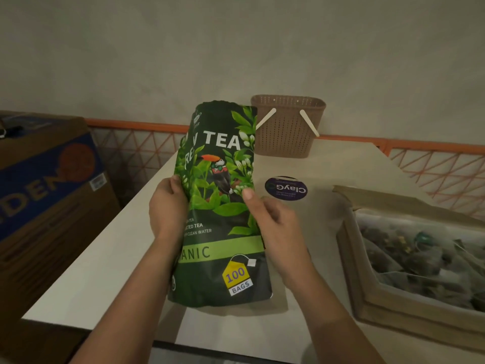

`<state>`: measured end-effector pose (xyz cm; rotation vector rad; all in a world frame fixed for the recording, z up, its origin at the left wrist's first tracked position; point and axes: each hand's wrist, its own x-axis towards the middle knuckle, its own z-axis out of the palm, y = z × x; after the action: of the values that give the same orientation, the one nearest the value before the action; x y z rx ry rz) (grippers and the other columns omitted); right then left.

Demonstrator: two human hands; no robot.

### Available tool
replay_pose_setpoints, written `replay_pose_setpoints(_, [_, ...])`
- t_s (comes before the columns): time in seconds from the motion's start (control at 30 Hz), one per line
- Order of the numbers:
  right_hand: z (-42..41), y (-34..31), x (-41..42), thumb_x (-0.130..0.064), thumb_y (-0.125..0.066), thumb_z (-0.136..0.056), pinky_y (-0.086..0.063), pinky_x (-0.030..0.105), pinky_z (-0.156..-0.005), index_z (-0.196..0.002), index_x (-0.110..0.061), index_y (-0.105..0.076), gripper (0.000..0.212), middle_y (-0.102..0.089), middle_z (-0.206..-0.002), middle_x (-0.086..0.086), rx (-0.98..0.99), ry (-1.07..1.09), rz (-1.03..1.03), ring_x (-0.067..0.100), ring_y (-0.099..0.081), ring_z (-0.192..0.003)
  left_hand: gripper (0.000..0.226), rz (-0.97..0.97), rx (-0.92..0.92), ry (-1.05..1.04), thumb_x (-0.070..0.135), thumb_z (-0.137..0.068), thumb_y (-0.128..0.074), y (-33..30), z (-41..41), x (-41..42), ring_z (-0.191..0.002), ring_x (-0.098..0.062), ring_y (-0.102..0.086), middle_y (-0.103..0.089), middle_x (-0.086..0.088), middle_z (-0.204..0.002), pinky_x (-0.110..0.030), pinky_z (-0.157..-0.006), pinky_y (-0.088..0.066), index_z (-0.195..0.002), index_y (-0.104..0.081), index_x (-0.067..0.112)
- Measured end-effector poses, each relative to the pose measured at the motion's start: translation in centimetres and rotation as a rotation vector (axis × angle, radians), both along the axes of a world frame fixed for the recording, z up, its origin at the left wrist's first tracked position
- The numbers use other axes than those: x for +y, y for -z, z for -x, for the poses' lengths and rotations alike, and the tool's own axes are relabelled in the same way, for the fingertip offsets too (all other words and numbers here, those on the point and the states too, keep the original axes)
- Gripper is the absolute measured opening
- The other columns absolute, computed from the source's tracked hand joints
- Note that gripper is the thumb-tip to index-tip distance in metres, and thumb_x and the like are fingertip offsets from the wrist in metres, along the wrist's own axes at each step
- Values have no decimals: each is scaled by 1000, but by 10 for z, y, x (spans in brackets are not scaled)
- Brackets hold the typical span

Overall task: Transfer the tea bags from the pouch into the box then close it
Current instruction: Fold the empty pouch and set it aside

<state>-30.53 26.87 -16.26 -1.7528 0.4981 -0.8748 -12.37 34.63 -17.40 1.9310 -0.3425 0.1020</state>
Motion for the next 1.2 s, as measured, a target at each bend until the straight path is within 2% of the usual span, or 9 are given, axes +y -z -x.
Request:
replay_pose_setpoints(0.17, [0,6,-8,-39,-55,-97,-32,33,-58,-57,-31,-44,43,-38,-51,-14,81,-86,91,5,-34,-54,40,22,-24,-19,30,-111,-36,3,5,-1,-105,-40,-59,-66,-27,-111,-34,-74,-31,-106,-63,1])
replay_pose_setpoints(0.4, [9,26,-34,-35,-52,-99,-41,37,-62,-72,-13,-53,36,-53,-62,-5,-8,120,8,12,-47,-63,44,92,54,-29,33,-112,-34,5,-12,11,-111,-38,-60,-67,-21,-115,-44,-93,-45,-114,-66,3])
replay_pose_setpoints(0.47, [9,34,-39,-34,-51,-100,-47,36,-68,-84,-10,-61,30,-65,-79,8,15,130,-39,21,-57,-72,44,96,43,-19,32,-112,-34,6,-11,8,-110,-38,-60,-67,-22,-113,-41,-89,-44,-114,-65,1])
replay_pose_setpoints(0.57, [2,36,-47,-15,-51,-99,-45,26,-72,-98,-18,-60,9,-67,-90,-2,55,125,-128,16,-60,-85,43,90,25,-17,30,-112,-34,10,-6,3,-110,-37,-59,-66,-23,-114,-35,-82,-38,-115,-63,-1])
replay_pose_setpoints(0.77, [-18,30,-59,-32,-43,-103,-48,27,-79,-112,-17,-66,28,-70,-102,-1,26,214,-41,13,-64,-95,42,35,0,8,30,-112,-34,11,2,-6,-96,-26,-52,-62,-16,-105,-32,-79,-33,-112,-61,-1])
replay_pose_setpoints(0.9, [-27,40,-69,-36,-43,-103,-49,33,-73,-104,-17,-67,31,-68,-87,-6,23,368,17,17,-63,-85,40,29,58,165,39,-108,-44,5,0,2,-107,-31,-63,-69,-14,-113,-36,-87,-44,-113,-66,6])
replay_pose_setpoints(1.03, [-22,43,-75,-34,-45,-102,-42,27,-64,-99,-16,-66,28,-63,-77,-12,-90,494,13,10,-59,-75,42,-123,140,320,49,-103,-51,17,18,15,-94,-31,-68,-73,-10,-97,-43,-86,-54,-101,-66,10])
replay_pose_setpoints(1.13, [-18,47,-71,-39,-49,-100,-42,17,-55,-87,-17,-62,29,-63,-71,-8,-66,402,-81,3,-58,-65,41,-115,18,184,41,-106,-46,24,29,13,-85,-30,-57,-61,-4,-81,-37,-64,-38,-94,-55,3])
replay_pose_setpoints(1.2, [-17,51,-64,-48,-49,-98,-48,21,-57,-87,-17,-63,36,-64,-70,-7,82,301,-100,5,-60,-65,36,-36,-20,77,39,-108,-43,23,31,7,-84,-27,-51,-56,-5,-83,-38,-65,-30,-95,-49,6])
